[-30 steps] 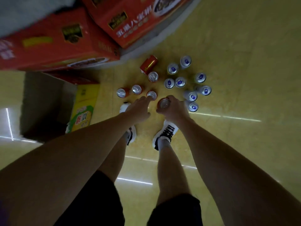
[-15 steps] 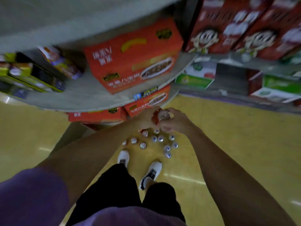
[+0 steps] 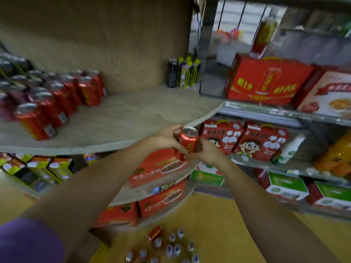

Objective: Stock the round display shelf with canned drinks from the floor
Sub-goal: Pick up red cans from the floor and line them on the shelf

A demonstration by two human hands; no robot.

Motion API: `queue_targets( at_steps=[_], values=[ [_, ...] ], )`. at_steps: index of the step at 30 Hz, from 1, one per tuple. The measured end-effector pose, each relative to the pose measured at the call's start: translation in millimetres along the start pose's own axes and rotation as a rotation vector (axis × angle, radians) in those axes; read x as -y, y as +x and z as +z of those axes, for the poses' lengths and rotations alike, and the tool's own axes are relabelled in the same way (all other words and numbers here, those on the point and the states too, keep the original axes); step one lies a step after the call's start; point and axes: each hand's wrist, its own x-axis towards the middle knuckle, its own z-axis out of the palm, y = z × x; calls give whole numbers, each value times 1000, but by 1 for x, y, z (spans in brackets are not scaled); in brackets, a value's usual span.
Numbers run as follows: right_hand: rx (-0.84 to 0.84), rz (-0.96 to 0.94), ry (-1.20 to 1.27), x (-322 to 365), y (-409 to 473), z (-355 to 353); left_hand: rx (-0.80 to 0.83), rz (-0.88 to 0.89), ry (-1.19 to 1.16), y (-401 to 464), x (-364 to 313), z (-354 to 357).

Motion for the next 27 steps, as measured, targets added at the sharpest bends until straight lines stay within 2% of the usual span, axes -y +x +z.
queue_targets(
  at_steps=[3,9,14,27],
  values=[
    [-22,-64,20,36,9,2,-27,48,-43,-17,-24,-38],
    [-76,-143,13,96,30,34,-47,-26,-180,-53,-36,-96],
    [-69,-198,-9,134,55,75,-200,-67,-112,-69,-12,-148],
    [-88,-153,-40,224,140,218,-147,-68,494,-78,53,-307]
  ],
)
